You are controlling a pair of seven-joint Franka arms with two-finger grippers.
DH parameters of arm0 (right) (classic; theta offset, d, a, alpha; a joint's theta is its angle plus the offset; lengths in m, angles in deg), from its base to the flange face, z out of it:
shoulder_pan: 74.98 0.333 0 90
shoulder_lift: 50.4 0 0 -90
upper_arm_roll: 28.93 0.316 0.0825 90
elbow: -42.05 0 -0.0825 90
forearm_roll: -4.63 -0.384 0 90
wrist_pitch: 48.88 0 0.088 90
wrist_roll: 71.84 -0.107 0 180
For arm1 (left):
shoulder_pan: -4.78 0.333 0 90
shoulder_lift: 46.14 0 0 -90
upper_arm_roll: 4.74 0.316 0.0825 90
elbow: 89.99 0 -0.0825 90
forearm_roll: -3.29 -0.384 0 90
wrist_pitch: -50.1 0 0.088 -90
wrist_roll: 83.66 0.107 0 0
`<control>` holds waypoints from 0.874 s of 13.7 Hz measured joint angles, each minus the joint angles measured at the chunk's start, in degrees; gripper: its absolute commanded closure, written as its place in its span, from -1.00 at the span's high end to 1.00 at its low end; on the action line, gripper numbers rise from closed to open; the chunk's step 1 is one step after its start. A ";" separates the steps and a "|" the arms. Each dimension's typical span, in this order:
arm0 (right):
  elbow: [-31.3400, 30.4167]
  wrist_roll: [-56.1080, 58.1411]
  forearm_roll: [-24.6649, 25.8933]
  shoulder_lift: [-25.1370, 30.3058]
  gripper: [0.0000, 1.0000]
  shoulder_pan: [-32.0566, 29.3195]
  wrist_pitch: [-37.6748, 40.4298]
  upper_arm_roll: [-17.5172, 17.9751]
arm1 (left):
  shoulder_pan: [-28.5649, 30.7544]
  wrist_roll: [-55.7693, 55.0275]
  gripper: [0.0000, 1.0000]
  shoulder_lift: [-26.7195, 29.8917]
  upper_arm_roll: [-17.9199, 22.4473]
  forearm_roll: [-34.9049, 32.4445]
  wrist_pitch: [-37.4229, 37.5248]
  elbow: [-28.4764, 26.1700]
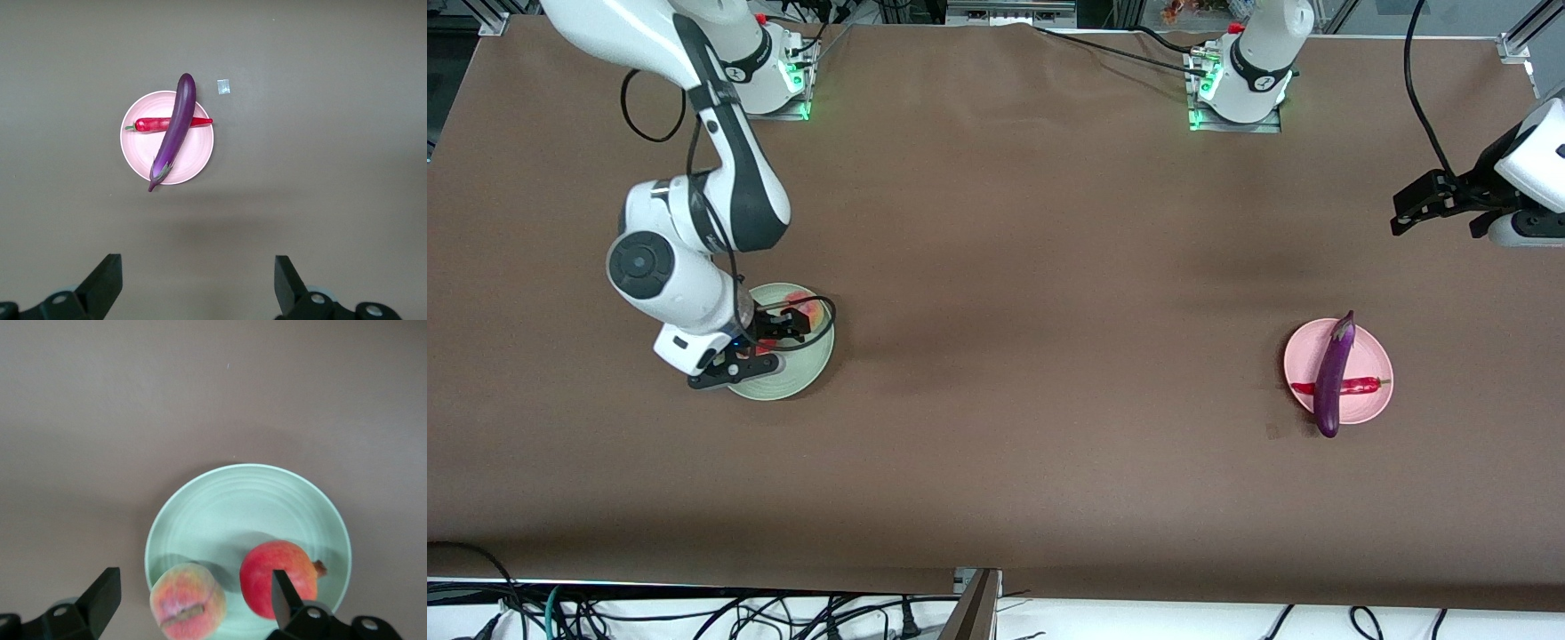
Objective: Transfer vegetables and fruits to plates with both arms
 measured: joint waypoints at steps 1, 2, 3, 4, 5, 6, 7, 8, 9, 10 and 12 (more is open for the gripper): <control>0.19 -1.04 0.00 2.16 0.99 -0.01 2.23 -0.02 | -0.37 0.00 1.00 0.00 0.21 0.00 0.00 0.00; 0.41 -1.71 -0.01 4.63 0.99 -0.01 5.14 -0.18 | -0.62 0.00 1.00 0.00 0.41 0.00 0.00 0.00; 0.50 -2.15 -0.01 7.40 0.99 -0.02 8.55 -0.67 | -0.70 0.00 1.00 0.00 0.47 0.00 0.00 0.00; 0.56 -2.27 0.00 10.34 0.99 -0.04 12.45 -1.45 | -0.74 0.00 1.00 0.00 0.47 0.00 0.01 0.00; 0.60 -2.27 0.01 13.36 0.99 -0.08 16.27 -2.33 | -0.79 0.00 1.00 0.00 0.46 0.00 0.17 0.00; 0.62 -2.27 0.03 16.53 0.99 -0.10 20.02 -3.29 | -0.86 -0.01 1.00 0.00 0.46 0.00 0.54 0.00; 0.60 -2.27 0.20 19.44 0.99 -0.15 23.27 -4.14 | -0.90 -0.02 1.00 0.00 0.45 0.00 0.78 0.00; 0.51 -2.27 0.71 21.90 0.99 -0.20 25.76 -4.71 | -0.92 -0.02 1.00 0.00 0.45 0.00 0.89 0.00; 0.34 -2.27 1.69 23.68 0.99 -0.29 27.38 -4.92 | -0.92 -0.02 1.00 0.00 0.45 0.00 0.92 0.00; 0.17 -2.27 2.70 24.58 0.99 -0.31 28.21 -4.90 | -0.92 -0.02 1.00 0.00 0.45 0.00 0.93 0.00; 0.21 -2.27 4.19 24.67 0.99 -0.30 28.58 -4.54 | -0.92 -0.02 1.00 0.00 0.45 0.00 0.94 0.00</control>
